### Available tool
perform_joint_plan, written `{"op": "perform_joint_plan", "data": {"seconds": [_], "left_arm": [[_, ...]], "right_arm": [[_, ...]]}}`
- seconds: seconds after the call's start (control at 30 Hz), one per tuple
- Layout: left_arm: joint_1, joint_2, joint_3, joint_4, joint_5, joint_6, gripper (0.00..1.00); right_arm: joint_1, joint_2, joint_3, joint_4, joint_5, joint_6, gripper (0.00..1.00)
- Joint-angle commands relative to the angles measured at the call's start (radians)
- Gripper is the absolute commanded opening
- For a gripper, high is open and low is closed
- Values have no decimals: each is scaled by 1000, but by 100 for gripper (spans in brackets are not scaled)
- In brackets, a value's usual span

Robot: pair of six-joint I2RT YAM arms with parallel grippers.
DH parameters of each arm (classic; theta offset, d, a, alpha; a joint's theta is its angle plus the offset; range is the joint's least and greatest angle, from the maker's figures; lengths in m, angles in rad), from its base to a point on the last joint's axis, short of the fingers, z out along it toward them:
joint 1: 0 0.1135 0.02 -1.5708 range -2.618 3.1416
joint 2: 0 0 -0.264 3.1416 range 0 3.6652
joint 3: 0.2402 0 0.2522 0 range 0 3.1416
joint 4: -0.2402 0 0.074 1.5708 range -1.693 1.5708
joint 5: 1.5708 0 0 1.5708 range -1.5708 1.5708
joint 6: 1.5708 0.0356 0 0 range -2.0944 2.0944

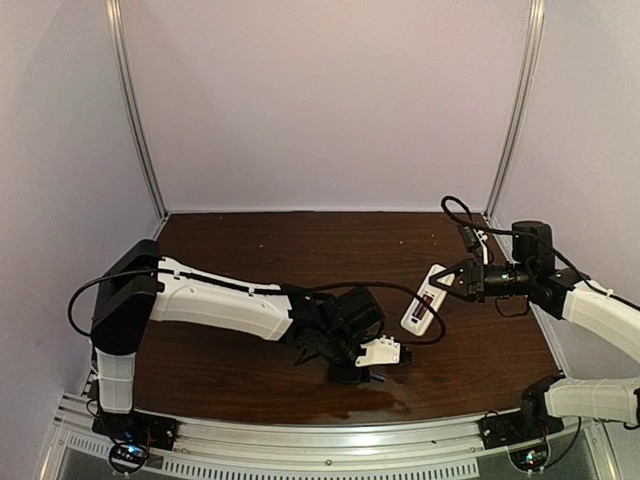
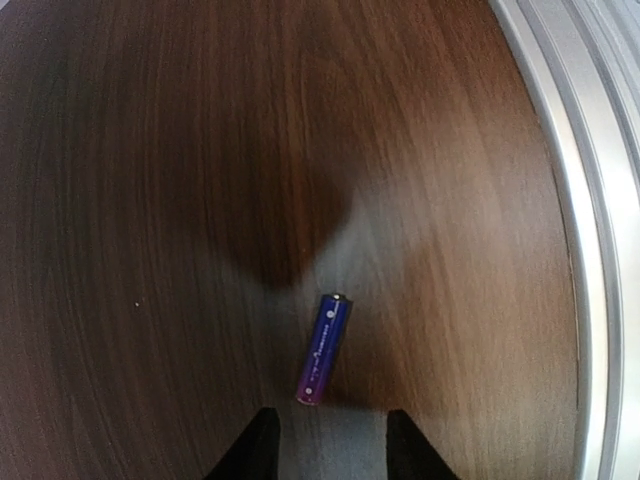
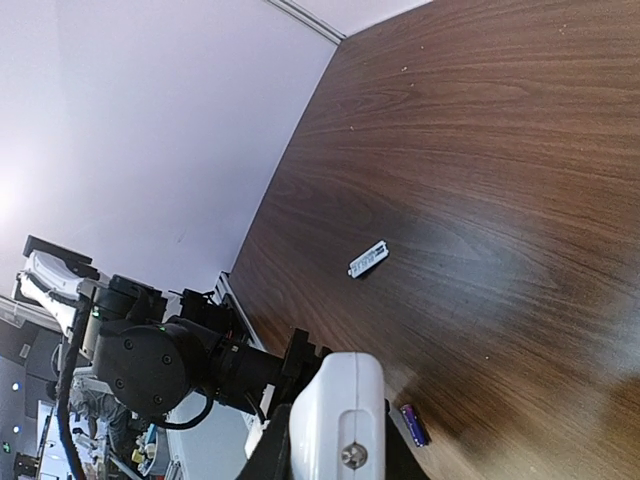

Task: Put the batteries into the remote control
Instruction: Pick up the battery from the center of the board.

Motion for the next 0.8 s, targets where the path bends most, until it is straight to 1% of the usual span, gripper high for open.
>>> {"op": "perform_joint_plan", "data": {"seconds": [0.0, 0.13, 0.43, 0.57, 0.77], "left_arm": [[1, 33, 45, -9, 20, 14, 37], [1, 59, 68, -21, 23, 20, 36], [1, 96, 120, -72, 48, 43, 27], [1, 123, 152, -96, 59, 53, 26], [1, 180, 226, -143, 69, 64, 25]], "right_arm": [[-8, -49, -4, -10, -11, -47, 0], [-8, -65, -2, -13, -1, -46, 0], [-9, -54, 16, -71, 47, -67, 0], [-10, -41, 35, -137, 97, -102, 0], [-21, -25, 55, -191, 135, -133, 0]]}}
